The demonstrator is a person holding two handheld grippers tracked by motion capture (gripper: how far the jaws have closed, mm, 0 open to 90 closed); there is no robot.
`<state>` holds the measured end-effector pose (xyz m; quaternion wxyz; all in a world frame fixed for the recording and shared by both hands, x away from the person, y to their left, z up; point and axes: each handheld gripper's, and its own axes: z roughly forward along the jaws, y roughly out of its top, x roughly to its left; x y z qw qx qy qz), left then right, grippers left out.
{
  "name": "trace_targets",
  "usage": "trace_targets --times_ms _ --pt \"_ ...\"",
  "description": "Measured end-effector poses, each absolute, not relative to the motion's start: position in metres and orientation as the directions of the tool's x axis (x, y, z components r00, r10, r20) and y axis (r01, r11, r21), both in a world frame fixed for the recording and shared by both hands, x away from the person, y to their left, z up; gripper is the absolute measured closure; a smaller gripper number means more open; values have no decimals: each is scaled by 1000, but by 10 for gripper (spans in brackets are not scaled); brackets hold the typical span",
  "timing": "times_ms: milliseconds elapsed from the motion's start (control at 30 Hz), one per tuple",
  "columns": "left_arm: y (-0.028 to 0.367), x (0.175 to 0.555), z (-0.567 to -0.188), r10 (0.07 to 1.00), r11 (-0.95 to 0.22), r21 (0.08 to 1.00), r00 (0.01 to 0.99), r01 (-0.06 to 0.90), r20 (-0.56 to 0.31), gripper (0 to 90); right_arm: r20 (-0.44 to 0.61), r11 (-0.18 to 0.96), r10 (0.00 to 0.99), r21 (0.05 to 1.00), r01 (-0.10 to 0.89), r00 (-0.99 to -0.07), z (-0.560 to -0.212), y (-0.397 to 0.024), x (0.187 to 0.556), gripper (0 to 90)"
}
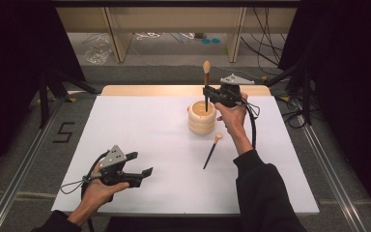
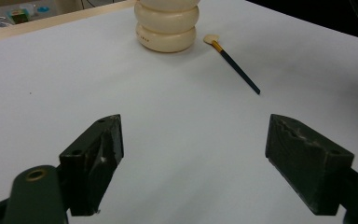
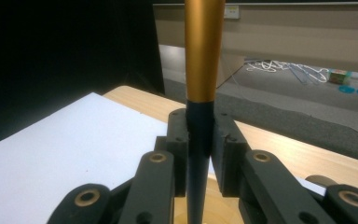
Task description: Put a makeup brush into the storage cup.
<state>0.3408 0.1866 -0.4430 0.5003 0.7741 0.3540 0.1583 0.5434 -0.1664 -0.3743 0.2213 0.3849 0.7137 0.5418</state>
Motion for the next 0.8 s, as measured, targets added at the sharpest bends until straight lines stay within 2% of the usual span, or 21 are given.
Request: trace_targets --times_ms 300,333,367,433,800 --pt "187 341 -443 706 -249 887 700 388 -108 192 89 124 790 946 300 -607 -386 -160 549 793" --pt "187 341 -443 707 -248 887 699 390 -110 192 118 116 787 936 333 -605 -387 -159 547 793" --pt "187 341 -443 707 -248 887 699 389 -109 192 93 122 792 944 305 -604 -389 -159 549 793" --pt "187 341 -443 708 -247 887 697 390 -109 192 109 126 790 934 334 -603 -391 -158 548 793" --pt "187 341 -443 707 -246 887 698 391 -112 192 106 131 793 932 337 -600 -405 -160 548 793"
